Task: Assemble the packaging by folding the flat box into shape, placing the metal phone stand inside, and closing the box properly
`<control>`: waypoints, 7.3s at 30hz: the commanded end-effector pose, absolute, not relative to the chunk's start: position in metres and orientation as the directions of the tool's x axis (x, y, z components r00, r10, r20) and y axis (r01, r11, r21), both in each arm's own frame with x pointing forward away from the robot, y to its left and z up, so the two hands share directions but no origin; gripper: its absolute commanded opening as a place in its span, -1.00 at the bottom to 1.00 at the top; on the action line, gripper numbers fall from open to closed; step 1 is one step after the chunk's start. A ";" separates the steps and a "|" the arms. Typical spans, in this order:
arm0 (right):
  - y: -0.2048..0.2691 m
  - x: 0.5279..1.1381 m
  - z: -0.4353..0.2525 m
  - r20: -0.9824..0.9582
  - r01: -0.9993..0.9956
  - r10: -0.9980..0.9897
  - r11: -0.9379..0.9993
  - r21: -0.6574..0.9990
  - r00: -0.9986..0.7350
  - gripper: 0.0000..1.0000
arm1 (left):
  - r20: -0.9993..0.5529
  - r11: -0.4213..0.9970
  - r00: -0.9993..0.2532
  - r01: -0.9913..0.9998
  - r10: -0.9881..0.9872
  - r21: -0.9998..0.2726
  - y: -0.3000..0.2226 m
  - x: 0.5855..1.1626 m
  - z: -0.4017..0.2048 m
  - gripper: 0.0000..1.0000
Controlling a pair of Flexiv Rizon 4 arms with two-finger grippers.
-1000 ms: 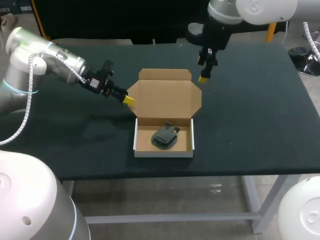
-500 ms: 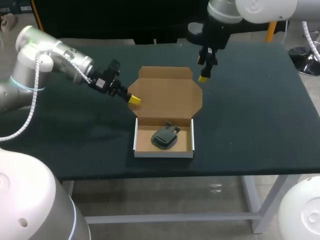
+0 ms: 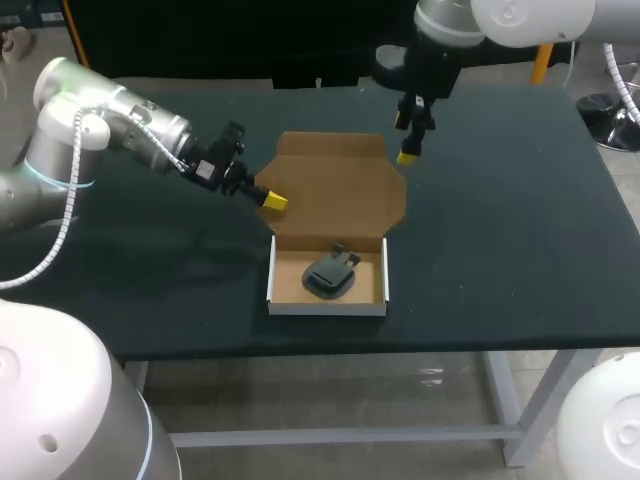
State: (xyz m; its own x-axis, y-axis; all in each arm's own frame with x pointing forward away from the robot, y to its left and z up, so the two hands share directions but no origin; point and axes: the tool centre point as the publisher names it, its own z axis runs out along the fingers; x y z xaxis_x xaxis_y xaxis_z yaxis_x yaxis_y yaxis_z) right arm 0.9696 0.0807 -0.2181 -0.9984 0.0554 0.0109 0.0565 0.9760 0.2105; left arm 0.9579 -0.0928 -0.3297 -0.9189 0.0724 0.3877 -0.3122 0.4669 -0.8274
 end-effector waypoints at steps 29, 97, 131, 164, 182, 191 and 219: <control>0.082 0.966 -0.215 0.008 0.054 0.054 0.978 0.201 -0.999 1.00 | 0.326 0.415 -0.940 -0.259 0.099 -0.872 -0.093 0.947 -0.327 -1.00; 0.101 0.973 -0.200 -0.043 -0.014 -0.006 0.981 0.194 -0.999 1.00 | -0.022 0.413 -0.997 -0.008 -0.068 -0.911 -0.081 0.923 -0.321 -1.00; 0.151 0.974 -0.182 -0.082 -0.079 -0.067 0.985 0.154 -0.994 0.87 | -0.059 0.404 -0.996 0.025 -0.071 -0.914 -0.078 0.926 -0.324 -1.00; 0.216 0.993 -0.211 -0.060 -0.106 -0.101 0.991 0.079 -0.993 -0.37 | -0.059 0.404 -0.996 0.025 -0.071 -0.914 -0.078 0.926 -0.324 -1.00; 0.216 0.960 -0.219 -0.062 -0.110 -0.106 0.992 0.066 -0.992 -0.41 | -0.059 0.404 -0.996 0.025 -0.071 -0.914 -0.078 0.926 -0.324 -1.00; 0.214 0.948 -0.221 -0.065 -0.117 -0.112 0.991 0.065 -0.992 -0.46 | -0.059 0.404 -0.996 0.025 -0.071 -0.914 -0.078 0.926 -0.324 -1.00; 0.210 0.928 -0.227 -0.054 -0.118 -0.115 0.992 0.054 -0.992 -0.40 | -0.059 0.404 -0.996 0.025 -0.071 -0.914 -0.078 0.926 -0.324 -1.00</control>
